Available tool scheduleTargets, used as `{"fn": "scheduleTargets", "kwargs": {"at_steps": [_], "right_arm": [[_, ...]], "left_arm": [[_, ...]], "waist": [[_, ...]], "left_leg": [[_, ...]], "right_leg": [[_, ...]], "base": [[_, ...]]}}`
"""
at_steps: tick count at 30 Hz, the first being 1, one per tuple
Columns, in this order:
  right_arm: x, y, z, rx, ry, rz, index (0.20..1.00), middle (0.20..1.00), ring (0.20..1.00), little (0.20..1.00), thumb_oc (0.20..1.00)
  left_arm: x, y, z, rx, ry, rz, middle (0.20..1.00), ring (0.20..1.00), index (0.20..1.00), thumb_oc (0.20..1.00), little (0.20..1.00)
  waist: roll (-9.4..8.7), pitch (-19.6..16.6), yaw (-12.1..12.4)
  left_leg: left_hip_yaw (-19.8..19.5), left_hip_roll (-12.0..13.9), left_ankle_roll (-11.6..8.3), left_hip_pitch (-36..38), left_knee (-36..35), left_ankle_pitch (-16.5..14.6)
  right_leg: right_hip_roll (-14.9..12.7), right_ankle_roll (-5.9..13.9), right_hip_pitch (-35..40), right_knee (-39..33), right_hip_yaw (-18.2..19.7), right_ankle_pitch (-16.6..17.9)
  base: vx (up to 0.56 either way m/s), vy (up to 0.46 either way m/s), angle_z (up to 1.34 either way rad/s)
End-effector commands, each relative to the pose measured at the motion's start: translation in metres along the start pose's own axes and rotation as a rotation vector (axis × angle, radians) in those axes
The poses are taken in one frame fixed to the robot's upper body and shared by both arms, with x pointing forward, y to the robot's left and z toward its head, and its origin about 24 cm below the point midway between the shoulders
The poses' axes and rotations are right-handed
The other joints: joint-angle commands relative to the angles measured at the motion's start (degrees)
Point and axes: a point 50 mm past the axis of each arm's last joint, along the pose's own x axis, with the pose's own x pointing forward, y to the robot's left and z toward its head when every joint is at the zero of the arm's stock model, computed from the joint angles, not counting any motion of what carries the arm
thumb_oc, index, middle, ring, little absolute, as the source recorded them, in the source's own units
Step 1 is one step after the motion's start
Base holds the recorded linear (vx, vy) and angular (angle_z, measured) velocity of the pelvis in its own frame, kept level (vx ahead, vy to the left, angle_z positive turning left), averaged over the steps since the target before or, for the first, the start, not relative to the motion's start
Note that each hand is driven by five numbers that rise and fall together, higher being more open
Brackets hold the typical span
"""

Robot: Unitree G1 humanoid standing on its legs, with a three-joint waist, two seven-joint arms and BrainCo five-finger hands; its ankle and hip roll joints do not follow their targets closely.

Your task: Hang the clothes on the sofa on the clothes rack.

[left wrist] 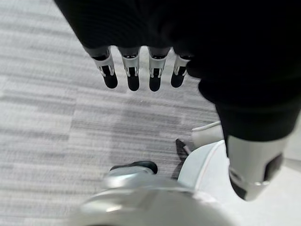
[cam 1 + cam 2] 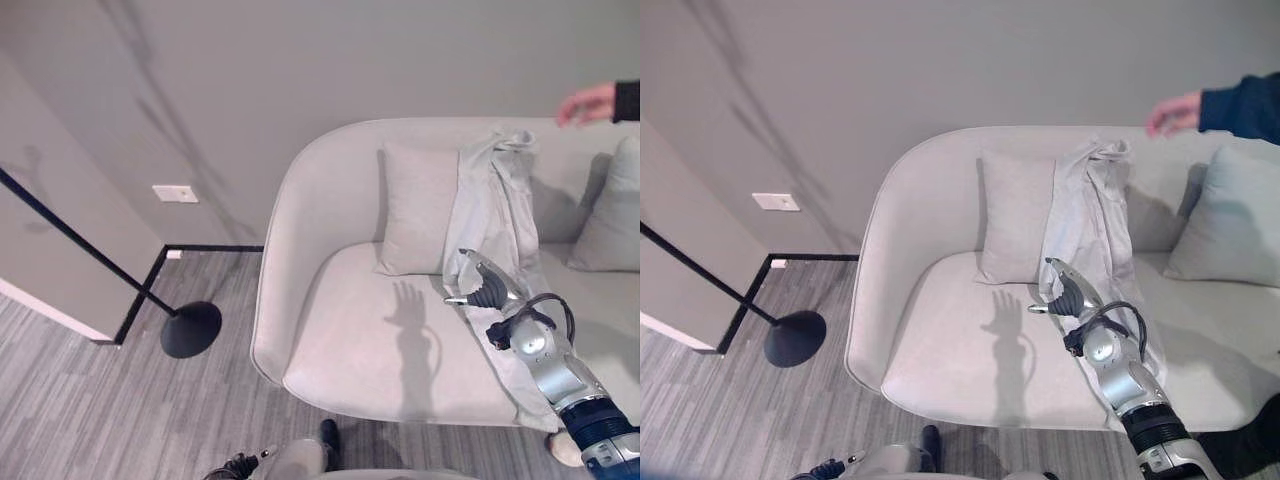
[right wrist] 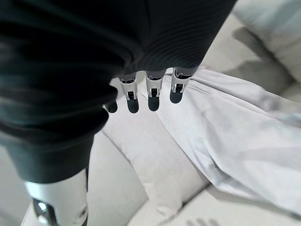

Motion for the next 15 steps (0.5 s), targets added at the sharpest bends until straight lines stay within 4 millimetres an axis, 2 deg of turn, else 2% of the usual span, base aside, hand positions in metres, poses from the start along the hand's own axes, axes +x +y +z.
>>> {"fn": "scheduleTargets", "kwargs": {"at_steps": [1,4,5,7,9,11,12,15], "right_arm": [[0.013,-0.04,0.003,-0.019,-0.013,-0.195,1.0,1.0,1.0,1.0,1.0],[0.004,-0.041,-0.021,-0.03,0.087,-0.215,1.0,1.0,1.0,1.0,1.0],[-0.006,-0.042,-0.056,-0.055,0.242,-0.238,1.0,1.0,1.0,1.0,1.0],[-0.009,-0.041,-0.063,-0.053,0.276,-0.24,1.0,1.0,1.0,1.0,1.0],[-0.013,-0.038,-0.072,-0.035,0.321,-0.238,1.0,1.0,1.0,1.0,1.0],[-0.015,-0.036,-0.079,-0.022,0.355,-0.235,1.0,1.0,1.0,1.0,1.0],[-0.021,-0.036,-0.092,-0.021,0.421,-0.238,1.0,1.0,1.0,1.0,1.0],[-0.017,-0.042,-0.094,-0.053,0.431,-0.244,1.0,1.0,1.0,1.0,1.0]], "left_arm": [[-0.001,-0.013,-0.006,0.037,0.021,-0.019,1.0,1.0,1.0,1.0,1.0],[-0.002,-0.015,-0.01,0.046,0.033,-0.022,1.0,1.0,1.0,1.0,1.0],[-0.002,-0.015,-0.011,0.052,0.033,-0.019,1.0,1.0,1.0,1.0,1.0],[-0.002,-0.013,-0.011,0.06,0.033,-0.015,1.0,1.0,1.0,1.0,1.0],[-0.001,-0.008,-0.008,0.075,0.028,0.001,1.0,1.0,1.0,1.0,1.0],[0.0,-0.002,-0.002,0.084,0.014,0.015,1.0,1.0,1.0,1.0,1.0],[0.001,0.005,0.013,0.092,-0.02,0.033,1.0,1.0,1.0,1.0,1.0],[0.002,0.009,0.032,0.091,-0.074,0.043,1.0,1.0,1.0,1.0,1.0]], "waist": [[2.77,-1.54,0.11],[3.33,-1.59,-0.24],[5.25,1.35,-1.28],[5.26,1.82,-1.4],[4.67,2.02,-1.38],[4.15,1.64,-1.08],[3.8,1.41,-1.52],[2.91,1.41,-1.61]], "left_leg": [[-0.99,2.36,-6.76,7.98,-5.95,3.09],[-0.93,1.82,-6.44,8.71,-6.3,2.96],[-0.42,2.93,-6.25,11.47,-6.4,2.85],[-0.57,2.94,-6.26,11.89,-6.27,2.61],[-0.6,3.15,-6.46,12.0,-5.95,2.06],[-0.66,3.89,-7.1,11.28,-5.49,1.68],[-1.84,5.57,-8.08,10.06,-4.66,1.31],[-2.22,7.45,-8.89,9.34,-5.09,0.98]], "right_leg": [[1.73,2.9,1.05,0.6,1.05,-4.06],[0.76,2.29,-0.44,5.21,1.1,-3.91],[1.86,1.41,-2.87,13.61,1.87,-4.89],[1.82,1.51,-3.2,13.7,2.06,-5.41],[0.43,1.92,-2.71,11.04,1.43,-5.78],[-2.11,2.55,-2.44,6.59,0.57,-5.72],[-6.23,3.06,-3.75,0.58,3.24,-5.43],[-11.23,3.65,-5.21,-2.68,6.28,-4.62]], "base": [[0.03,0.069,0.07],[0.03,0.093,-0.01],[0.01,0.102,-0.05],[0.03,0.002,-0.12],[0.03,-0.125,0.31],[0.04,-0.264,0.18],[0.07,-0.36,0.23],[0.06,-0.301,0.23]]}}
